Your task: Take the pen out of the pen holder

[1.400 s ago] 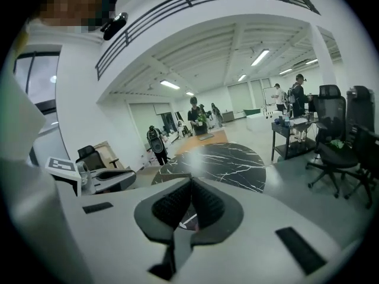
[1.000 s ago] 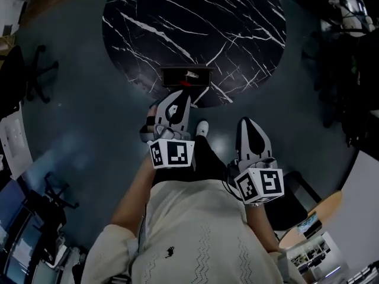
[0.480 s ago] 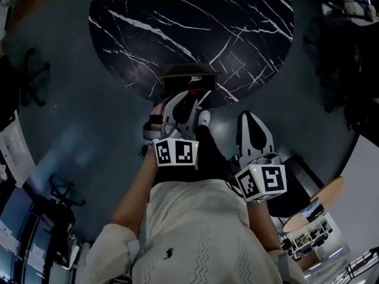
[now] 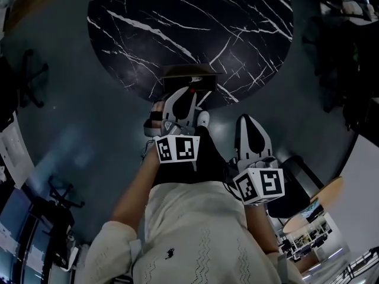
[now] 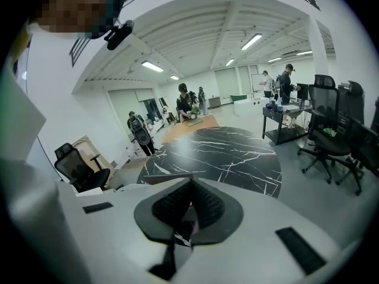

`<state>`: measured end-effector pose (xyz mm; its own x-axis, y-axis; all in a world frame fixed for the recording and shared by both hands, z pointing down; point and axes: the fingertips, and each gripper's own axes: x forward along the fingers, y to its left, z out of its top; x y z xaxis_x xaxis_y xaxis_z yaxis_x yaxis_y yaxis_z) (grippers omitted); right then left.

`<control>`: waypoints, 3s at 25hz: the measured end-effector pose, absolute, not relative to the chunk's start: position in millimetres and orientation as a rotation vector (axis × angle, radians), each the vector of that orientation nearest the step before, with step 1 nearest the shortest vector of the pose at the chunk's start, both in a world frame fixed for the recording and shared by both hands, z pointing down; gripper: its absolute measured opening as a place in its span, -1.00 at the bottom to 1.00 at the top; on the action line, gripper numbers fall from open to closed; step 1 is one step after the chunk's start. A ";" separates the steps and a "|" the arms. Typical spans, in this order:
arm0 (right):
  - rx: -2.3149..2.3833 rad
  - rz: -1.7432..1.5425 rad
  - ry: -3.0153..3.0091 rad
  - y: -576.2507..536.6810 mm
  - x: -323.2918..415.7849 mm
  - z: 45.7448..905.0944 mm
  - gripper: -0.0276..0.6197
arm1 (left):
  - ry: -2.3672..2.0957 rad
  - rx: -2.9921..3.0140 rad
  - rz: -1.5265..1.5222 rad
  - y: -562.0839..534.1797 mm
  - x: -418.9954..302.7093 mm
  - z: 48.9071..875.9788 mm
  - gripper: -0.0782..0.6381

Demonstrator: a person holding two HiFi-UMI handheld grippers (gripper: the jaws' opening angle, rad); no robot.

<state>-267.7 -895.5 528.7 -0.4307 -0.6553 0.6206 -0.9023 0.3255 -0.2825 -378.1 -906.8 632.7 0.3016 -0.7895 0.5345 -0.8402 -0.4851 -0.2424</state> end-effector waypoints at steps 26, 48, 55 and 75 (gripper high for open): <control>1.086 0.459 -2.779 -807.4 -230.3 367.6 -0.86 | -2.274 2.259 0.491 -770.6 -343.8 374.6 -0.61; 0.952 0.315 -2.885 -732.0 -190.5 331.8 -0.86 | -2.362 2.074 -0.005 -685.9 -297.0 308.6 -0.61; 0.917 0.281 -2.893 -724.4 -192.5 329.8 -0.86 | -2.397 2.035 -0.012 -677.6 -297.8 310.4 -0.61; 0.897 0.300 -2.891 -729.5 -188.5 334.7 -0.86 | -2.412 2.002 0.018 -673.0 -293.6 318.0 -0.61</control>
<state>-188.5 -729.5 334.7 -0.8217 -0.5492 0.1524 -0.5688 0.8072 -0.1577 -293.6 -673.0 318.0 -0.1844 -0.9828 0.0126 -0.9829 0.1843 -0.0049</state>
